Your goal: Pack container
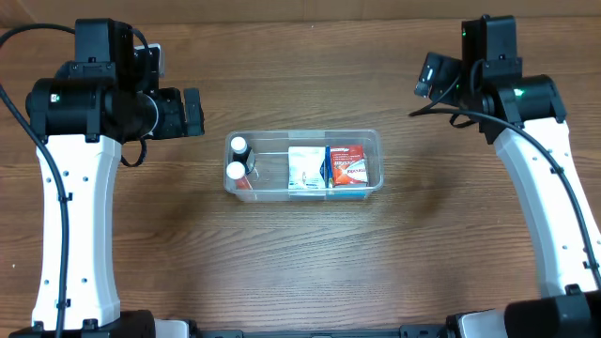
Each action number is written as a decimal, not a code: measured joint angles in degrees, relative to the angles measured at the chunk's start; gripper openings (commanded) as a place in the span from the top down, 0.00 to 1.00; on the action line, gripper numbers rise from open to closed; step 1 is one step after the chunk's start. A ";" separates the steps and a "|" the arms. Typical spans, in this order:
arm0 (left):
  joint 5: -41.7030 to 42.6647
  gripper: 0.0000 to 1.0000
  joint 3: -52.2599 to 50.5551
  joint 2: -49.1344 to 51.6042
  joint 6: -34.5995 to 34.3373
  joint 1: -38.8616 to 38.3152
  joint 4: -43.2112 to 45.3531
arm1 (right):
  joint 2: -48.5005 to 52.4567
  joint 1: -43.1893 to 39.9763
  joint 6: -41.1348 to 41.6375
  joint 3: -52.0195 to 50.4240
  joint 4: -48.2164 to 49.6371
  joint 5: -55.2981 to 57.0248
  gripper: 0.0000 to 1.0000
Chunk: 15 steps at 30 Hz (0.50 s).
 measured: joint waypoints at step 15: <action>-0.52 0.00 -4.57 -18.78 0.79 -4.63 0.92 | -37.16 0.07 2.80 -23.65 3.54 -0.28 0.00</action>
